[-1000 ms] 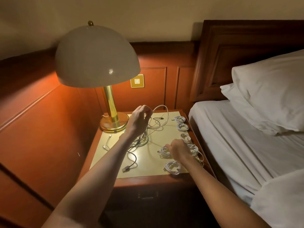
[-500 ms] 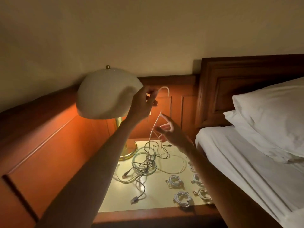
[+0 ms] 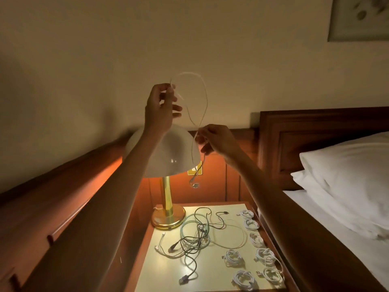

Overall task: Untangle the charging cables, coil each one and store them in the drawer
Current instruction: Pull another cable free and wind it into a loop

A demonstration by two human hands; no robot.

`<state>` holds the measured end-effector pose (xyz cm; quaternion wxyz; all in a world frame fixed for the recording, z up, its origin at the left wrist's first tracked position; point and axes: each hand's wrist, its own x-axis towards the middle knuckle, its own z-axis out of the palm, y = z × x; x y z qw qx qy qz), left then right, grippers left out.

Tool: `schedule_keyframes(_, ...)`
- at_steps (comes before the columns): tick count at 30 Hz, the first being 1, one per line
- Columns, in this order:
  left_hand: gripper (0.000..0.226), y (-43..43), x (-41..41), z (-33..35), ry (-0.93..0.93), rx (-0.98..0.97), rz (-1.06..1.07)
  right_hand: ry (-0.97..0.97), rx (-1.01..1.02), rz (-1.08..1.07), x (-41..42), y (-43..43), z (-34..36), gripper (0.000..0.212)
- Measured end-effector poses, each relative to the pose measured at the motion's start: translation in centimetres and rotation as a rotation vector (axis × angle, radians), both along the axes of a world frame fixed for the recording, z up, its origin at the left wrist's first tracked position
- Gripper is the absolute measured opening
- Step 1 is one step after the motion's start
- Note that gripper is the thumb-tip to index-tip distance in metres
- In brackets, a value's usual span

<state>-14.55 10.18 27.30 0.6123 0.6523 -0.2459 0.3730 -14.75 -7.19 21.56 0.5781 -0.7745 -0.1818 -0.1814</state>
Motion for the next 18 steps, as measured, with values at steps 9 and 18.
schedule_keyframes(9, 0.01, 2.3, -9.7, -5.7, 0.378, 0.218, 0.034, 0.329, 0.211, 0.13, -9.7, 2.2, -1.3, 0.023)
schedule_keyframes(18, 0.024, 2.6, -17.1, -18.4, 0.38, 0.502, 0.195, 0.476, 0.12, 0.052, -13.2, 3.4, -6.1, 0.024)
